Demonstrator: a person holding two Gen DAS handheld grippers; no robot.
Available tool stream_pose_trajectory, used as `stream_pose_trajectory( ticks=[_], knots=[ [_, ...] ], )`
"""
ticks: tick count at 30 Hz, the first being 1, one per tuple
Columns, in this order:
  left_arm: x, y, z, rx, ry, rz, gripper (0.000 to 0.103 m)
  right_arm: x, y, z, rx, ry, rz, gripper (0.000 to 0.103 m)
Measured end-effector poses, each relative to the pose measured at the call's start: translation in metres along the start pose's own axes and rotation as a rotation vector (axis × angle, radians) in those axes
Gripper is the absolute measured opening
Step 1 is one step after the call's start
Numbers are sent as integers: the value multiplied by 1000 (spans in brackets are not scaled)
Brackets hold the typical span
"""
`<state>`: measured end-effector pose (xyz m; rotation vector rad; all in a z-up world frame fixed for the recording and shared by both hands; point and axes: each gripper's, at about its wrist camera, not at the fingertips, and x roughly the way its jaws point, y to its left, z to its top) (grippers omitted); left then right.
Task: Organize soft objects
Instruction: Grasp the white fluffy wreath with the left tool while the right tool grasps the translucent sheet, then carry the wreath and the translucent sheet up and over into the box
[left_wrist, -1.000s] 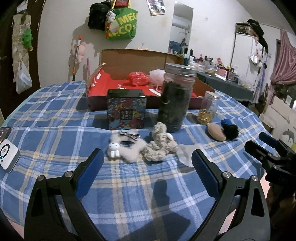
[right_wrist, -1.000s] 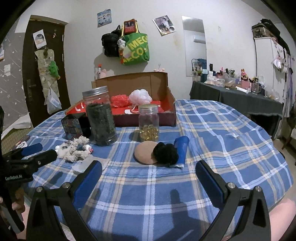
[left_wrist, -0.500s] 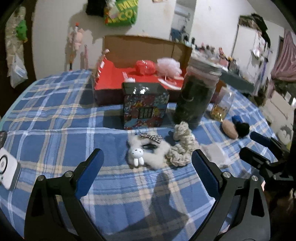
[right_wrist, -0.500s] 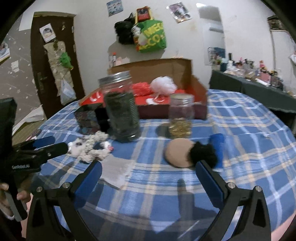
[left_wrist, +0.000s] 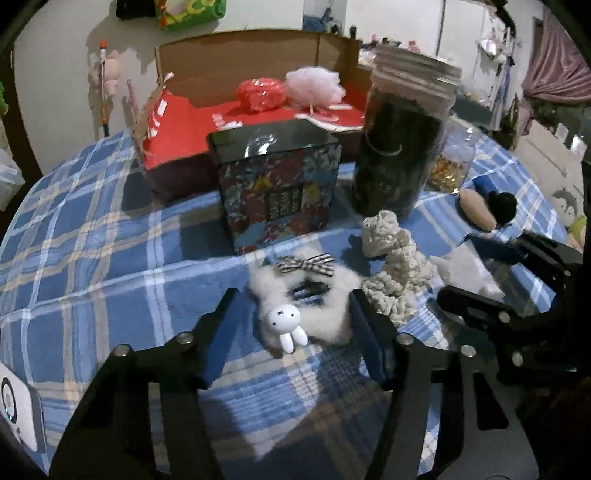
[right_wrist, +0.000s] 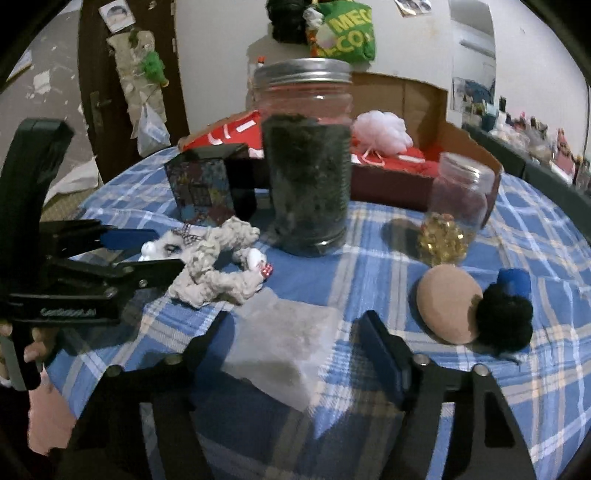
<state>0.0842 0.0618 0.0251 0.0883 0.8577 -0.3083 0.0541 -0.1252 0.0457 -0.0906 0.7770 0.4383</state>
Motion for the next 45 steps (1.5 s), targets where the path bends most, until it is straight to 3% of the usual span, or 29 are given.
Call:
stream_pose_trajectory(
  ticks=[1,4,8,18,27,38,45],
  knots=[
    [-1,-1,0,4,-4,-9,41,2,3,-1,-15,-1,-4,33],
    [-5,-1,-3,-4,-13,-15,38,-2,10,-2,-60,-22,15,22],
    [-16,-2,-3,-31,-38,-33,38,-7,7,-1,-48,-34,55,21],
    [-57,-29,6,-14,-132,-93,38,-35,-8,7,-14,-106,60,21],
    [-55,-62,14,17,-146,-159,38,-50,-18,14,-9,-138,45,21],
    [-52,-70,16,22,-138,-160,38,-55,-25,16,-11,-146,47,21],
    [-62,-53,23,1,-157,-112,38,-60,-32,17,-5,-159,26,21]
  ],
)
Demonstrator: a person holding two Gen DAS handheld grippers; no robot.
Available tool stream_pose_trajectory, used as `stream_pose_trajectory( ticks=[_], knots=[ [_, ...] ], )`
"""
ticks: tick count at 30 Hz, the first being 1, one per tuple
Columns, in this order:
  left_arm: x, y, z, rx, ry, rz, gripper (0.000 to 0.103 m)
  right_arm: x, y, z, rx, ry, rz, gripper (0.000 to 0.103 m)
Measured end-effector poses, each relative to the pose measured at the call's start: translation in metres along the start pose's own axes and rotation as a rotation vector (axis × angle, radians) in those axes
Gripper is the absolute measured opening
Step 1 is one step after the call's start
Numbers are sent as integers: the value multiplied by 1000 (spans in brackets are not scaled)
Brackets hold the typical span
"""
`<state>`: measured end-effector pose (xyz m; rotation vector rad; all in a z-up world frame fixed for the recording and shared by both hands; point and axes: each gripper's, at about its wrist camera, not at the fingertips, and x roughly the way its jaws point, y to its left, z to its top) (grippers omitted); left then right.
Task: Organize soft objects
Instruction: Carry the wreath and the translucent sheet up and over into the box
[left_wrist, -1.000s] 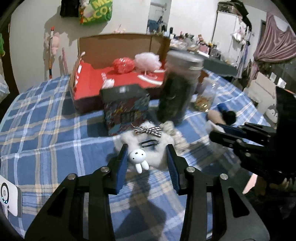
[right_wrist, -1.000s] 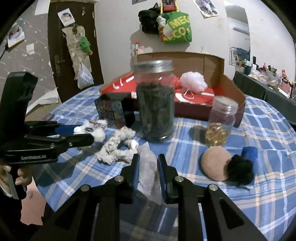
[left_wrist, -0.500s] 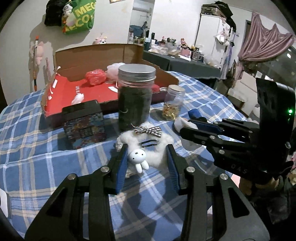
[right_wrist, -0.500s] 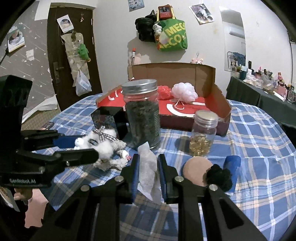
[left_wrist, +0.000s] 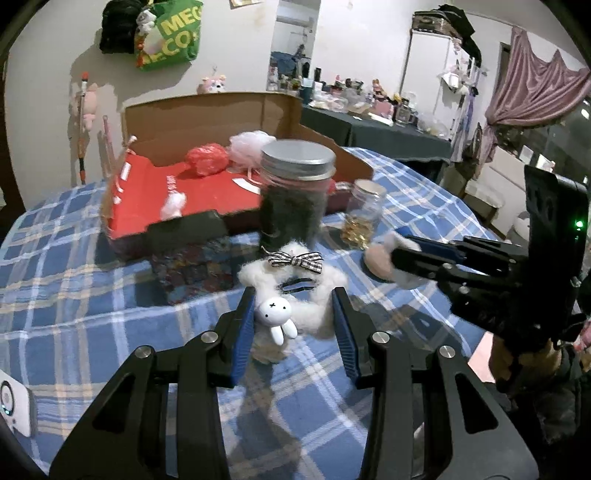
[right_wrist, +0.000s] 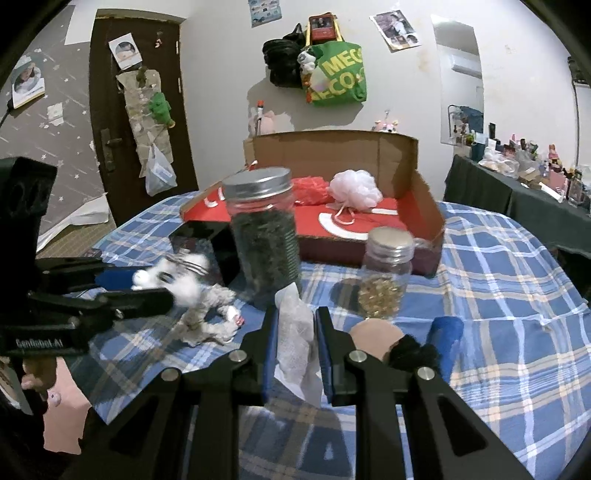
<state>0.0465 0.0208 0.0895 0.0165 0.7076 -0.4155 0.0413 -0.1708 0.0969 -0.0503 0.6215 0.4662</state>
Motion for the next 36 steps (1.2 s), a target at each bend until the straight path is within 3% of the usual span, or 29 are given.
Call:
stream_pose_trajectory(
  ticks=[18,27,36],
  knots=[
    [-6,43,44,-7,-42,98,38,-7,-38,38,20,-50,-88,21],
    [13,58,72,7,-12,94,38,10,-54,66,-3,-37,-90,21],
    [53,70,103,37,79,30,38,44,-72,94,-23,36,-29,21]
  ],
)
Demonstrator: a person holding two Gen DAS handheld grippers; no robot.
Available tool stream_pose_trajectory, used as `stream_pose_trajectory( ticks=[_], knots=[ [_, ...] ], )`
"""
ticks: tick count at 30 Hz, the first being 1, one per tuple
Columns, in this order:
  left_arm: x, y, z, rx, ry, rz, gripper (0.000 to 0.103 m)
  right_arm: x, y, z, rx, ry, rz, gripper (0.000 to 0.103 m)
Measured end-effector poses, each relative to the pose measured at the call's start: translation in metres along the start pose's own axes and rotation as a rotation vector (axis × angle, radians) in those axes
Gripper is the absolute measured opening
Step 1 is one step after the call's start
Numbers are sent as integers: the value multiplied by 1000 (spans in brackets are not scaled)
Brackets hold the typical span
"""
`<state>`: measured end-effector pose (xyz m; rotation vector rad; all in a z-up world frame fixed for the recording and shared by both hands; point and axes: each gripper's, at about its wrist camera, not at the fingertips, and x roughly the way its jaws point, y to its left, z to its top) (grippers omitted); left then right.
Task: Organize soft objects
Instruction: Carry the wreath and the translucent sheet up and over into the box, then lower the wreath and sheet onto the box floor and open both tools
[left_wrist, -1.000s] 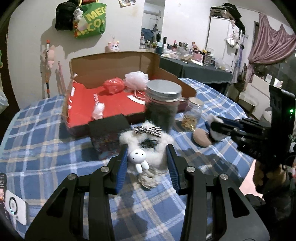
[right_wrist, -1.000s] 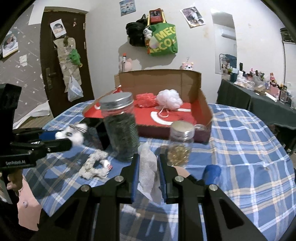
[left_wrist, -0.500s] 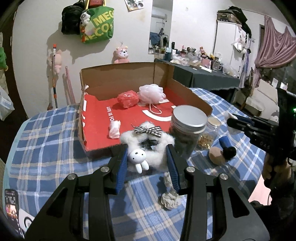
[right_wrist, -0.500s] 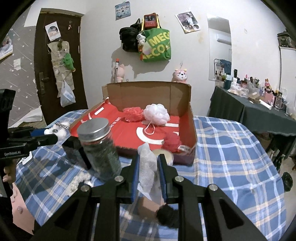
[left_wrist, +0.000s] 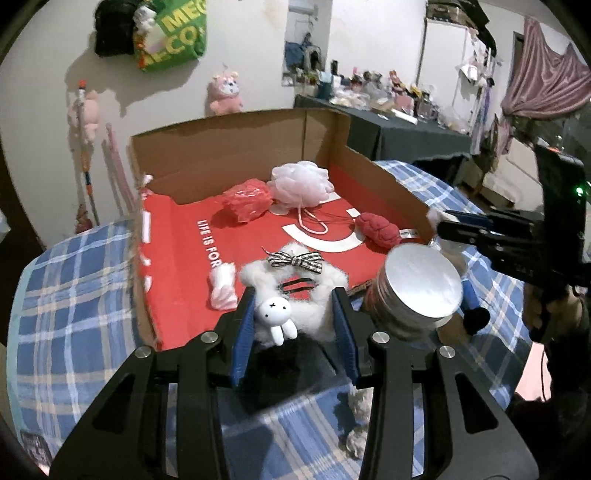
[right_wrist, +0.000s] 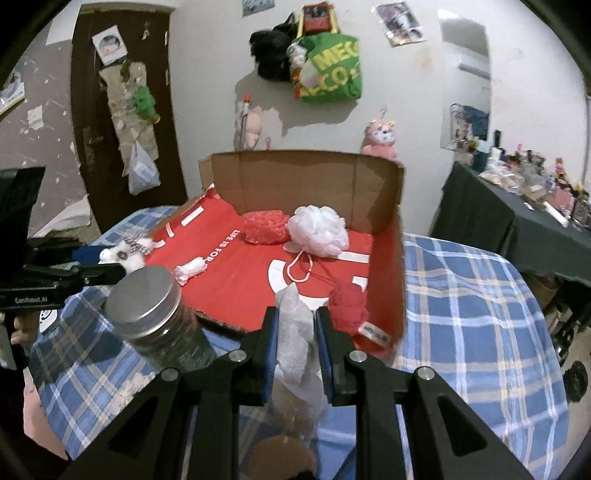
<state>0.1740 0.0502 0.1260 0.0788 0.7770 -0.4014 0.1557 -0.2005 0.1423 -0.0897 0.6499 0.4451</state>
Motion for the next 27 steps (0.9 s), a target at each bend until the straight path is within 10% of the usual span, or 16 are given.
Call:
stream_pose_trajectory(
  ticks=[27],
  knots=[
    [130,17,54,130,357,-93,38,176,-1,61,-175,540,196,22]
  ],
)
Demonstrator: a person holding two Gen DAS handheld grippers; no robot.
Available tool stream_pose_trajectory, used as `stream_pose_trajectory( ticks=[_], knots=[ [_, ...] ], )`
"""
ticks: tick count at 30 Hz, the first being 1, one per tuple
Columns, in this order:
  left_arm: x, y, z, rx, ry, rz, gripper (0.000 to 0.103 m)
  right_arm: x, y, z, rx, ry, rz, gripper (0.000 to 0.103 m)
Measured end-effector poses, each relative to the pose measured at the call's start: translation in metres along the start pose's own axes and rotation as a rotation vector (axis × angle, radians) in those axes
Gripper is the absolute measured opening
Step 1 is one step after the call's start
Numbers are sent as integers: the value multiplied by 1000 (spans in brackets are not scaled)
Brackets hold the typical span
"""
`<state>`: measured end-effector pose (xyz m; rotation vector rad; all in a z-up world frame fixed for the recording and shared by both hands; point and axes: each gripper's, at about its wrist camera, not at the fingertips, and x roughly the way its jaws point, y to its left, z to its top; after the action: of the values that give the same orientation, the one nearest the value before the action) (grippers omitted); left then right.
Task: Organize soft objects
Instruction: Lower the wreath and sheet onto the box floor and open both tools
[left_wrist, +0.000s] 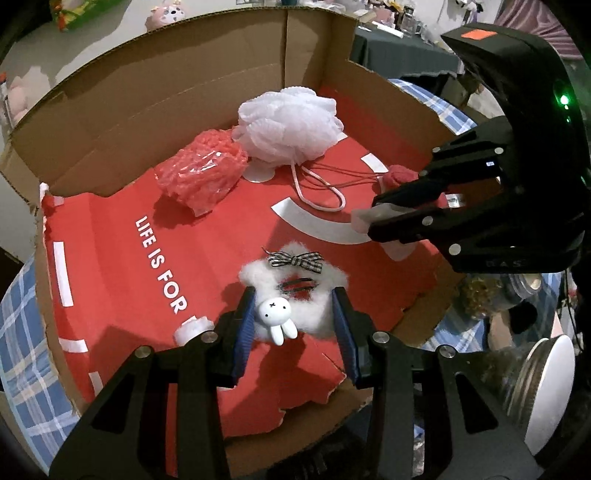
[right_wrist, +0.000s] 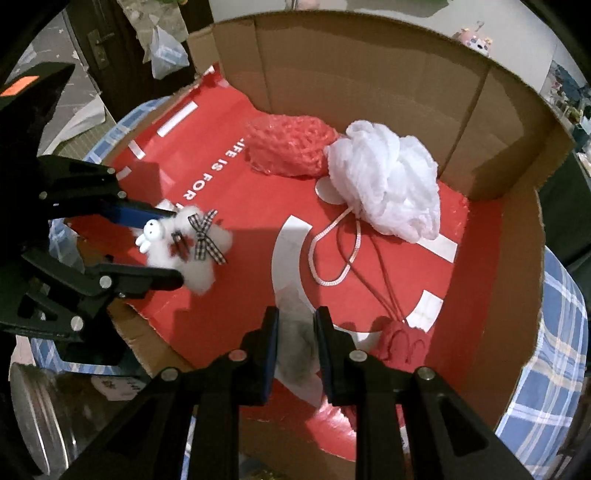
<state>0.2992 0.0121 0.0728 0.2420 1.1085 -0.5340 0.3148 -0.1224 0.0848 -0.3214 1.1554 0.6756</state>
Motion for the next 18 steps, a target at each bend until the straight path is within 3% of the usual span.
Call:
stream_pose_trajectory(
  ticks=[18],
  knots=[
    [23,2,5,9,52,-4,40,22,0,12,-19,105,2,24]
  ],
)
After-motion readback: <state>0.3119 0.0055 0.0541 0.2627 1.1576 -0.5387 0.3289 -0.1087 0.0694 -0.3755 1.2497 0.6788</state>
